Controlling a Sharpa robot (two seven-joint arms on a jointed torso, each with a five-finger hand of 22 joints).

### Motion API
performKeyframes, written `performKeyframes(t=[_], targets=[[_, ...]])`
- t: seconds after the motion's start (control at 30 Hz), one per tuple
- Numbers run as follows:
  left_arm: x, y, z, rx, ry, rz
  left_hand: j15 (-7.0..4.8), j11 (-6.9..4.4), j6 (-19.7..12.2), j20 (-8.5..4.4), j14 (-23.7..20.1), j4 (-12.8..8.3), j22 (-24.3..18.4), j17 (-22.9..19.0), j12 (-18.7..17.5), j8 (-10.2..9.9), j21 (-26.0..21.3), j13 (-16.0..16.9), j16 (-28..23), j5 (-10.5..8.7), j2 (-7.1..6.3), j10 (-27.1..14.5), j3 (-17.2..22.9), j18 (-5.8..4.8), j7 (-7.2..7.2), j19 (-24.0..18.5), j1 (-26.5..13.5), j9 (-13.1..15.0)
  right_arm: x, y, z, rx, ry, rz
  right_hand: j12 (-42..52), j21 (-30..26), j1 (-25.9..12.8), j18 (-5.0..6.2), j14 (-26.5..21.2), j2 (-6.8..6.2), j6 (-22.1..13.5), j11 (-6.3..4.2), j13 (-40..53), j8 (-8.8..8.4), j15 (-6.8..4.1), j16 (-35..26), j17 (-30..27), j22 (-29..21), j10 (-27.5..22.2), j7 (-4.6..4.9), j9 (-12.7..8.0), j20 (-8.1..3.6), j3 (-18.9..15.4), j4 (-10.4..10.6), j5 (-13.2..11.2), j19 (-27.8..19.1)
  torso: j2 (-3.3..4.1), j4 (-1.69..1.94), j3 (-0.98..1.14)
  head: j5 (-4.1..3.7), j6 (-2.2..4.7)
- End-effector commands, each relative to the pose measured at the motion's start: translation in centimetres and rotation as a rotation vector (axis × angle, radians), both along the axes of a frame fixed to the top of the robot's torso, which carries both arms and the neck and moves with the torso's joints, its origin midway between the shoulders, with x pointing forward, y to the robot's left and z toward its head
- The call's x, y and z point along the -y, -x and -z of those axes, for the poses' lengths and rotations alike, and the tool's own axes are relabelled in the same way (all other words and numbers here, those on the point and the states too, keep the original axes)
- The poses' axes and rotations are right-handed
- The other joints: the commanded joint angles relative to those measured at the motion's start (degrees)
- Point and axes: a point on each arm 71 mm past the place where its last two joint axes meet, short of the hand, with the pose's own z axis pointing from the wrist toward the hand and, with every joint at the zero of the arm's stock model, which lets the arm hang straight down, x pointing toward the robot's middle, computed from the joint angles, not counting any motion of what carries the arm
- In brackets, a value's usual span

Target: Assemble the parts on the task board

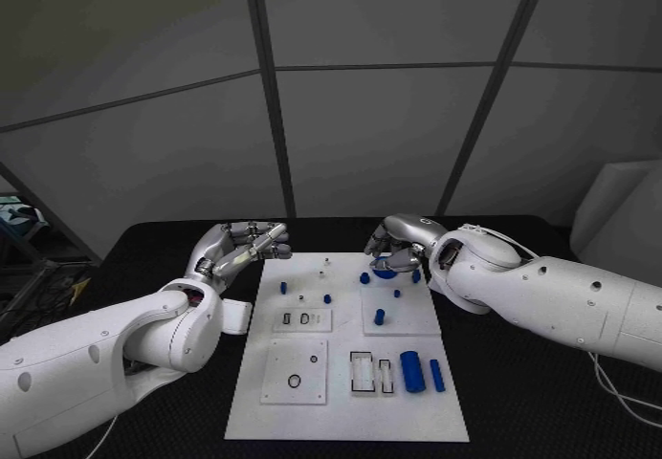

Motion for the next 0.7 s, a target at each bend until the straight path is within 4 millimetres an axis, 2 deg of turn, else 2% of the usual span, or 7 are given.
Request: performKeyframes(t=[0.03, 0.1, 0.27, 0.43, 0.7], targets=[[0.3, 0.3, -0.2, -0.019, 0.019, 0.023, 0.27, 0.4, 0.04, 0.15, -0.08, -0.1, 0.03, 0.11, -0.42, -0.21, 0.28, -0.07, -0.36, -0.36, -0.35, -0.17, -0.43, -0.7, 0.51, 0.15, -0.15, -0.07, -0.2, -0.1, 0.2, 0.023, 0.149, 0.025, -0.34, 5.49, 0.03, 0.48, 2.33, -0.92, -0.39, -0.3, 0.05, -0.21, -0.17, 6.43, 4.06, 5.6, -0.84, -0.15, 0.03, -0.18, 0.92, 0.69, -0.46, 1.92, 1.38, 0.41, -0.25, -0.35, 0.49], [0.4, 0.3, -0.3, -0.021, 0.022, 0.026, 0.27, 0.41, 0.03, 0.15, -0.08, -0.11, 0.03, 0.11, -0.44, -0.23, 0.29, -0.07, -0.38, -0.36, -0.35, -0.18, -0.44, -0.7, 0.52, 0.16, -0.16, -0.07, -0.5, -0.2, 0.2, 0.022, 0.165, 0.024, -0.37, 11.09, -0.16, -0.53, 2.43, -1.7, -0.84, -0.13, 0.04, -0.27, -0.09, 15.06, 12.17, 12.7, -1.54, -0.13, 0.01, -0.05, 1.1, 1.38, -0.81, 4.8, 1.72, 0.54, -0.37, -0.48, 0.49], [0.4, 0.4, -0.4, -0.022, 0.026, 0.027, 0.31, 0.48, -0.02, 0.17, -0.11, -0.19, 0.06, 0.17, -0.64, -0.36, 0.38, -0.07, -0.49, -0.36, -0.38, -0.29, -0.55, -0.69, 0.58, 0.23, -0.22, -0.07, -0.9, -0.3, 0.3, 0.016, 0.188, 0.021, -0.31, 16.16, 0.15, -1.3, 1.88, -2.22, -1.41, -0.17, 0.09, -0.23, 0.24, 23.74, 20.47, 19.05, -2.4, -0.05, 0.04, 0.13, 1.13, 2.51, -0.97, 6.72, 2.27, 0.68, -0.48, -0.43, 0.33], [0.3, 0.4, -0.4, -0.023, 0.026, 0.027, 0.33, 0.52, -0.06, 0.19, -0.14, -0.22, 0.07, 0.2, -0.75, -0.45, 0.42, -0.07, -0.56, -0.36, -0.4, -0.35, -0.62, -0.69, 0.64, 0.26, -0.28, -0.07, -1.2, -0.3, 0.4, 0.011, 0.196, 0.016, -0.3, 18.97, 0.51, -1.81, 1.74, -2.34, -1.66, -0.06, 0.11, -0.23, 0.24, 28.35, 24.99, 22.72, -2.78, -0.04, 0.04, 0.25, 1.04, 3.18, -1.07, 8.04, 2.48, 0.68, -0.48, -0.48, 0.18], [0.2, 0.4, -0.5, -0.025, 0.027, 0.028, 0.37, 0.57, -0.1, 0.21, -0.18, -0.24, 0.09, 0.24, -0.89, -0.56, 0.46, -0.06, -0.66, -0.37, -0.42, -0.41, -0.74, -0.7, 0.72, 0.28, -0.41, -0.07, -1.6, -0.5, 0.6, 0.0, 0.206, 0.009, -0.24, 20.48, 0.85, -2.07, 1.65, -2.24, -1.88, -0.09, 0.14, -0.25, 0.22, 30.87, 27.42, 24.64, -2.61, -0.11, 0.03, 0.3, 1.28, 3.57, -1.11, 8.69, 2.59, 0.8, -0.49, -0.34, 0.19]])
